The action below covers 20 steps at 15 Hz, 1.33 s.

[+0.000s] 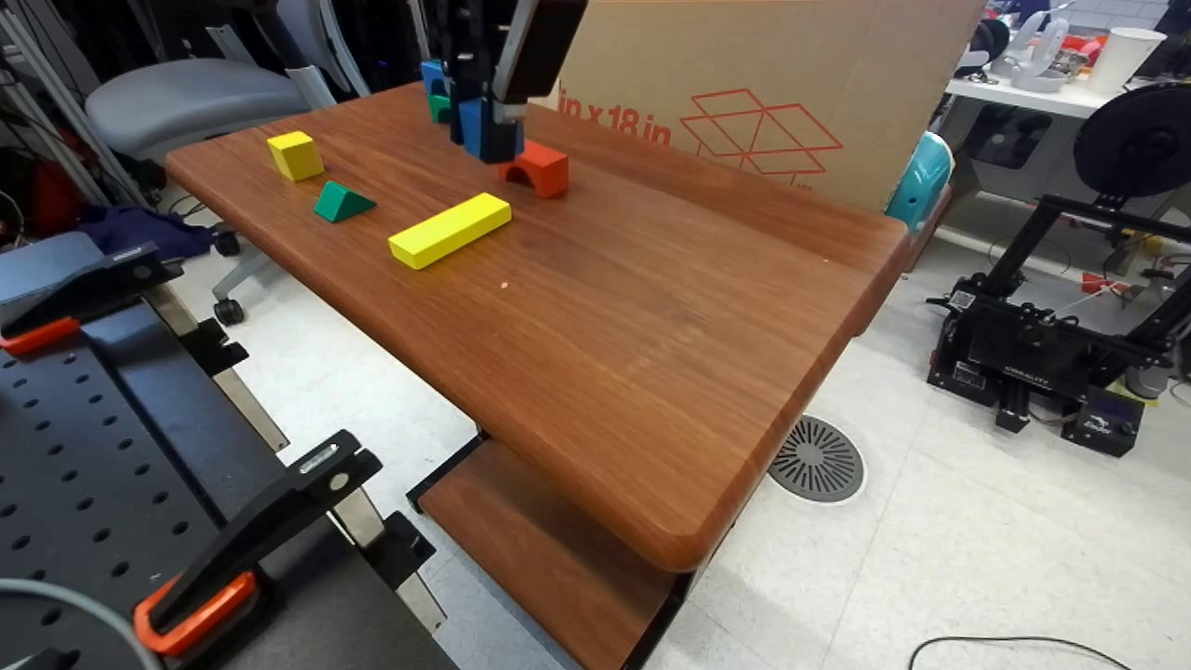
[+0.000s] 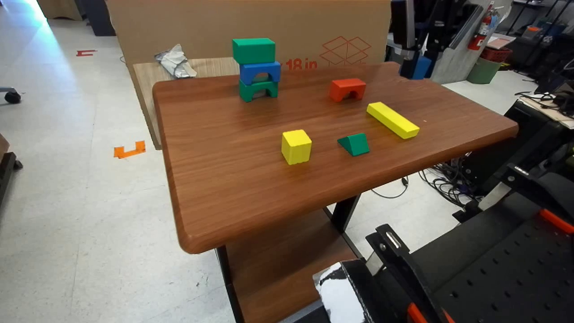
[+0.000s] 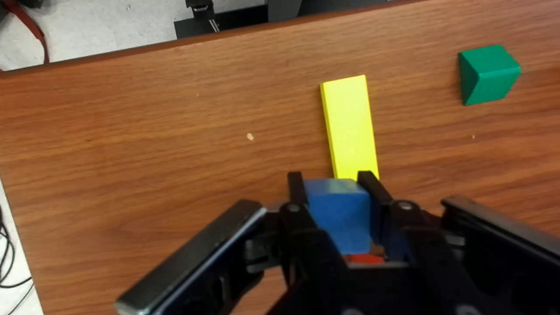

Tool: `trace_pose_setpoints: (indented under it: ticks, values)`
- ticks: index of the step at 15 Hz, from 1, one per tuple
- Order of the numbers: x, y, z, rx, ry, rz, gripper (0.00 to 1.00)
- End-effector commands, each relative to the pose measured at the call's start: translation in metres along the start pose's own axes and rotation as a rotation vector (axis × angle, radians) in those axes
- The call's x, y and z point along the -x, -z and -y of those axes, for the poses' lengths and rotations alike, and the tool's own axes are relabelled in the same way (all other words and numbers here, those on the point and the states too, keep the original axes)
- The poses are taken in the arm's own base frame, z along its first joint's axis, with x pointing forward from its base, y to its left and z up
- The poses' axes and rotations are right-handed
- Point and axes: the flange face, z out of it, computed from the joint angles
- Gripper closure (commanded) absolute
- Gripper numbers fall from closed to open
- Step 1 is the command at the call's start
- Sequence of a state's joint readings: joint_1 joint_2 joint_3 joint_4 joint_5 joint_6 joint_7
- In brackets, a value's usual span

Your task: Put the blue block on the yellow block

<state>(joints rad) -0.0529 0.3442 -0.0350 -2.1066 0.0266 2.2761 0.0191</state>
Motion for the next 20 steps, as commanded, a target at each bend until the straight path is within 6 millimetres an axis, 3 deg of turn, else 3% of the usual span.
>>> trace_pose_setpoints:
  ticks: [1, 20]
  values:
    - [-0.010, 0.000, 0.016, -0.001, -0.020, 0.006, 0.92]
    - [-0.032, -0.050, 0.049, 0.059, -0.005, 0.054, 0.92]
